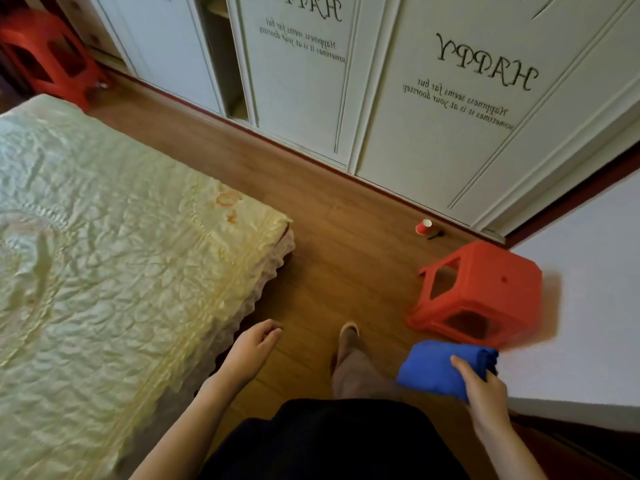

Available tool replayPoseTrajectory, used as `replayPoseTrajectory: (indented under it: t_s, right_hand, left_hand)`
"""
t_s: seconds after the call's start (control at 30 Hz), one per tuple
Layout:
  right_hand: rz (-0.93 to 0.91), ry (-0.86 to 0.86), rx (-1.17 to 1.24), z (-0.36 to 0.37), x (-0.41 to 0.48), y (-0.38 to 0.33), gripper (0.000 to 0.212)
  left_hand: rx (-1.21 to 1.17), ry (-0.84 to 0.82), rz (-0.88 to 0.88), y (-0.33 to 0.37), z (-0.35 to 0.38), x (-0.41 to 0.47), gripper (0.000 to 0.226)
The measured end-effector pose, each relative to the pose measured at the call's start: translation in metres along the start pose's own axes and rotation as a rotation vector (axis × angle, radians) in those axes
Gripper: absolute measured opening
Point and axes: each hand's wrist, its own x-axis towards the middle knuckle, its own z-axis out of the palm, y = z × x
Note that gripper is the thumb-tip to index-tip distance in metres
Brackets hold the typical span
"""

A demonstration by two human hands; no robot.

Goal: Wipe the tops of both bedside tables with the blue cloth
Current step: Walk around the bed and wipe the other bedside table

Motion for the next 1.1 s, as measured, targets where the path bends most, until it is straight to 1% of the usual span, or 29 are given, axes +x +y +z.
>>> replayPoseTrajectory:
  t_s: [0.1, 0.2, 0.27, 0.33, 0.5, 0.6, 0.67, 0.77, 0.83, 0.93, 1.1]
  right_hand:
    - [0.015, -0.024, -0.041, 0.037, 0.058, -0.04, 0.042]
    - [-0.01, -0.078, -0.05, 0.088, 0.119, -0.094, 0.037]
    - [-0.029, -0.128, -0.085, 0.124, 0.153, -0.135, 0.04]
    - [-0.058, -0.216, -0.115, 0.163, 0.183, -0.18, 0.039]
    - [-0.158, -0.481, -0.164, 0.277, 0.235, -0.29, 0.041]
    - [-0.2, -0.629, -0.19, 0.351, 0.252, -0.342, 0.04]
    - [-0.235, -0.678, -0.233, 0.401, 0.266, -0.366, 0.042]
    - [-0.252, -0.74, -0.294, 0.473, 0.291, -0.399, 0.031]
    - [-0.272, -0.759, -0.329, 0.517, 0.306, -0.425, 0.028]
    - [-0.288, -0.706, -0.372, 0.572, 0.33, -0.469, 0.04]
    - [-0.308, -0.607, -0.427, 0.65, 0.374, -0.544, 0.046]
  left_hand:
    - [-0.068, 0.027, -0.069, 0.022, -0.013, 0.059, 0.027]
    - [-0.135, 0.066, -0.152, 0.045, -0.035, 0.113, 0.02]
    - [-0.205, 0.116, -0.211, 0.054, -0.05, 0.144, 0.02]
    - [-0.311, 0.198, -0.254, 0.06, -0.063, 0.175, 0.021]
    - [-0.442, 0.357, -0.336, 0.109, -0.114, 0.228, 0.022]
    - [-0.501, 0.461, -0.401, 0.104, -0.144, 0.266, 0.022]
    - [-0.55, 0.524, -0.458, 0.096, -0.161, 0.292, 0.023]
    - [-0.604, 0.566, -0.512, 0.091, -0.187, 0.336, 0.024]
    - [-0.632, 0.553, -0.523, 0.091, -0.209, 0.371, 0.024]
    - [-0.645, 0.534, -0.492, 0.102, -0.258, 0.426, 0.024]
    - [-0.673, 0.602, -0.394, 0.135, -0.36, 0.508, 0.023]
